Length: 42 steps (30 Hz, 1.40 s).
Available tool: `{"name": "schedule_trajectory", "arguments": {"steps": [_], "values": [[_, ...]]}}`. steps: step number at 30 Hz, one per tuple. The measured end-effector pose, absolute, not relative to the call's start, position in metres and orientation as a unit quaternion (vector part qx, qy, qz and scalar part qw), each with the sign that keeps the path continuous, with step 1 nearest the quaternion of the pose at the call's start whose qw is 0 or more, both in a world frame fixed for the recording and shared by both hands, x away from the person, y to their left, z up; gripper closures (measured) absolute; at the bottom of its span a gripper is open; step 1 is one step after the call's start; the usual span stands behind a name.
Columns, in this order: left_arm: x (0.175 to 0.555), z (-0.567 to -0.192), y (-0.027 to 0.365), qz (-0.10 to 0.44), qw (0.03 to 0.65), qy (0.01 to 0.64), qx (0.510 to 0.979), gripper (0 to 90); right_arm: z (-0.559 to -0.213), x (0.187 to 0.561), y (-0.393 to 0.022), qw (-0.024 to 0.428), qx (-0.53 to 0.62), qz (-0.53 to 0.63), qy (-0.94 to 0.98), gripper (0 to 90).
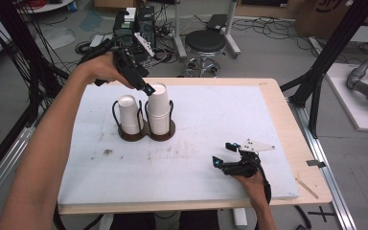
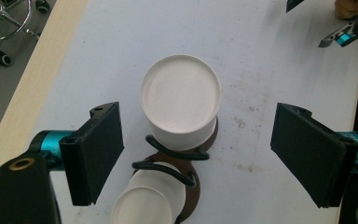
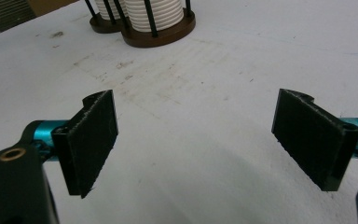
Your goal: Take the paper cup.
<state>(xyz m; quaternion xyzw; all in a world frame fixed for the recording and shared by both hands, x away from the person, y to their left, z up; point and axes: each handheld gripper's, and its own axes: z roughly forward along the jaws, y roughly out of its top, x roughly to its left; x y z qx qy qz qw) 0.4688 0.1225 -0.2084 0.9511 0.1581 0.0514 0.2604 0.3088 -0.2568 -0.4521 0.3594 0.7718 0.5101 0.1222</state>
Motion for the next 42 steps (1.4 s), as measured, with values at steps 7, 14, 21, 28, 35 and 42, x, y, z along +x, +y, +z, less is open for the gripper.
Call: {"name": "schedule_trajectory", "arguments": {"steps": [7, 14, 21, 28, 35, 42], "values": [[0.478, -0.223, 0.107, 0.063, 0.242, 0.15, 0.957, 17.2, -0.452, 0.309, -0.256, 0.123, 0.36, 0.509, 0.772, 14.8], [0.484, -0.233, 0.097, 0.068, 0.225, 0.157, 0.959, 17.4, -0.452, 0.309, -0.256, 0.122, 0.361, 0.509, 0.772, 14.8], [0.486, -0.245, 0.092, 0.064, 0.219, 0.164, 0.96, 18.1, -0.452, 0.309, -0.257, 0.122, 0.362, 0.51, 0.771, 14.8], [0.486, -0.25, 0.09, 0.06, 0.212, 0.163, 0.962, 23.2, -0.452, 0.309, -0.257, 0.122, 0.361, 0.511, 0.771, 14.8], [0.487, -0.25, 0.092, 0.05, 0.209, 0.164, 0.963, 32.1, -0.452, 0.309, -0.257, 0.121, 0.362, 0.51, 0.771, 14.8], [0.486, -0.25, 0.092, 0.05, 0.209, 0.165, 0.963, 32.9, -0.452, 0.31, -0.257, 0.121, 0.361, 0.51, 0.771, 14.8]]}}
